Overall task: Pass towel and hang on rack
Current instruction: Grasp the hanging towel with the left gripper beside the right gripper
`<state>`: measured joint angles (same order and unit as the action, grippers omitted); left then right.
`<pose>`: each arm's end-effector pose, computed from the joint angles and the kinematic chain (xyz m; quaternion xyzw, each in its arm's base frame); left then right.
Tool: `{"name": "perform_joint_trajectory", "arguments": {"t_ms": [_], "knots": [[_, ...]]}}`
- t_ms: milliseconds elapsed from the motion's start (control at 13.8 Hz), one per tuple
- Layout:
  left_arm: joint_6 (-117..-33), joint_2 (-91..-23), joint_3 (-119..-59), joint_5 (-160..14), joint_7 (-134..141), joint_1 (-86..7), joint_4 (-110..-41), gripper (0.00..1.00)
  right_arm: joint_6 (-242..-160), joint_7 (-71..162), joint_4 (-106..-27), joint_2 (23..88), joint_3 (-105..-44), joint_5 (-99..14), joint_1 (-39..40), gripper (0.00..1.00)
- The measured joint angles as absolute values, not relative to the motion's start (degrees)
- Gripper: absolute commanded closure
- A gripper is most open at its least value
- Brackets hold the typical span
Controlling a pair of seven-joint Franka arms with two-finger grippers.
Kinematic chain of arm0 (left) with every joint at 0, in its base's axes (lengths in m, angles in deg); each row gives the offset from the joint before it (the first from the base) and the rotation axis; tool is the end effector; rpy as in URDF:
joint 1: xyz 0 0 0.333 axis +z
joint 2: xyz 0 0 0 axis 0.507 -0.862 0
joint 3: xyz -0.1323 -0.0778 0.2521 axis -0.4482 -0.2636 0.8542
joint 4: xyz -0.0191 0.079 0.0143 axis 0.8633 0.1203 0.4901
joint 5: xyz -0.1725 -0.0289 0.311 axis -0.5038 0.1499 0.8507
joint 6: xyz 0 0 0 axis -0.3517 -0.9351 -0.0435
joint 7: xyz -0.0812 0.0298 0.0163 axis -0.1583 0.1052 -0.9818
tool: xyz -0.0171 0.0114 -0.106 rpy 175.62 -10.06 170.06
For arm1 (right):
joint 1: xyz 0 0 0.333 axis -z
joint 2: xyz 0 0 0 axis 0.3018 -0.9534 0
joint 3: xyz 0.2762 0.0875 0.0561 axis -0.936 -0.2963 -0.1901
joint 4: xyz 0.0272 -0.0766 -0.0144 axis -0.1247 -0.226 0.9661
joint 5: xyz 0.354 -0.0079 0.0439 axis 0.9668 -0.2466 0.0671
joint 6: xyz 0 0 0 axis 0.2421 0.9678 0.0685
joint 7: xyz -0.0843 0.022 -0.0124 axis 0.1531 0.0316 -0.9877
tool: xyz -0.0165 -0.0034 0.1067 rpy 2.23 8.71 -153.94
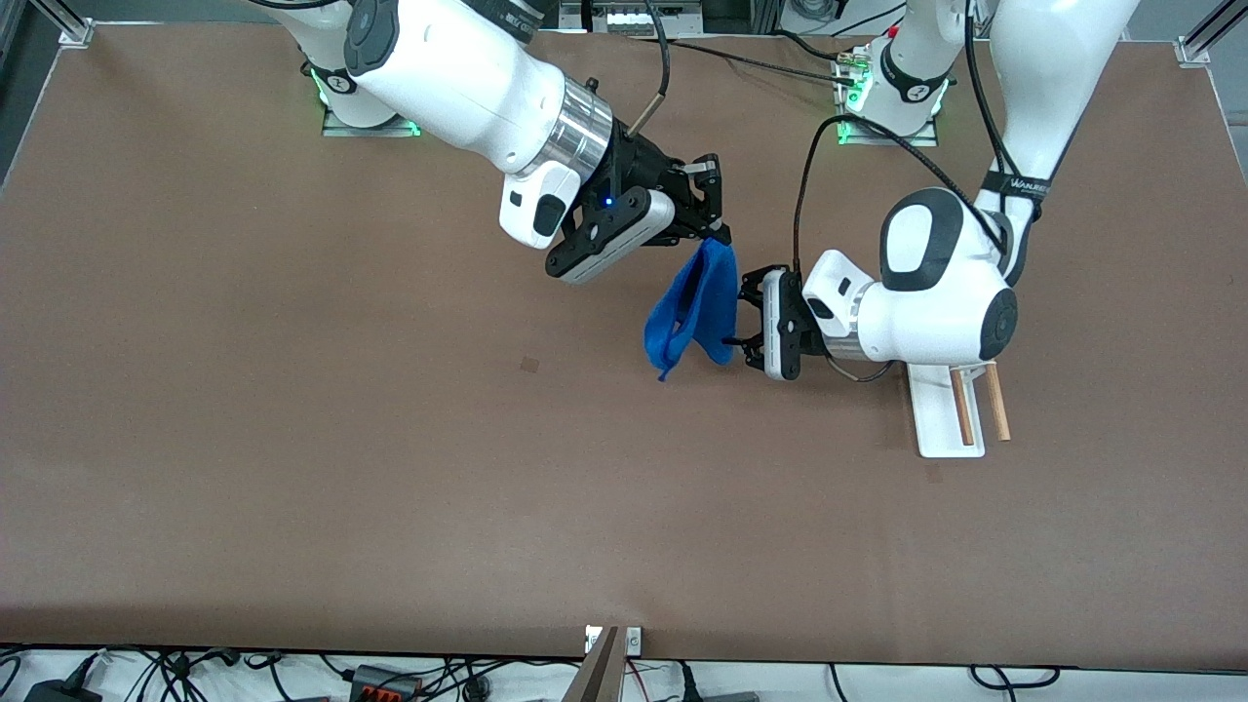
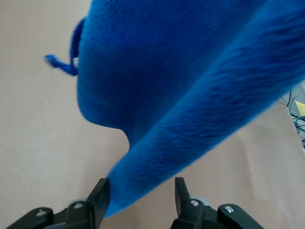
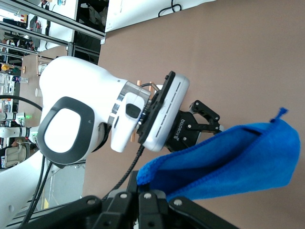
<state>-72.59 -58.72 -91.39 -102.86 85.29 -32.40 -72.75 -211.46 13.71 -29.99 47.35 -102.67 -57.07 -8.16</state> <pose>0.5665 -0.2533 0.3435 0.7265 -0.5754 0.1002 0.3621 0.5175 0.4738 0.5785 -0.9175 -0.0607 -0.0594 0.3886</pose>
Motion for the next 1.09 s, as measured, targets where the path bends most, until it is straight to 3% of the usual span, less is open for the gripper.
{"name": "perform_joint_trajectory", "arguments": {"t_ms": [217,289,434,506,1085], "knots": [[-73.49,-58.96,-91.47,-103.88,85.59,-33.57,-72.73,0.16,-211.46,13.72,-29.99,47.35,-102.67,-57.08,-8.17,1.0],[-73.65,-58.96,-91.47,-104.01,85.6,-33.76,-72.72,0.31,-211.46,13.72,-29.99,47.35,-102.67,-57.08,-8.16,1.0],[-73.7,-58.96,-91.46,-104.08,85.67,-33.78,-72.72,0.94,-211.46,13.72,-29.99,47.35,-102.67,-57.08,-8.16,1.0],[-73.72,-58.95,-91.46,-104.08,85.79,-33.76,-72.69,0.99,-211.46,13.72,-29.99,47.34,-102.67,-57.08,-8.16,1.0],[-74.15,-58.01,-91.05,-104.08,85.67,-33.2,-72.25,0.99,-211.46,13.72,-29.99,47.14,-102.67,-57.15,-8.16,1.0]]}}
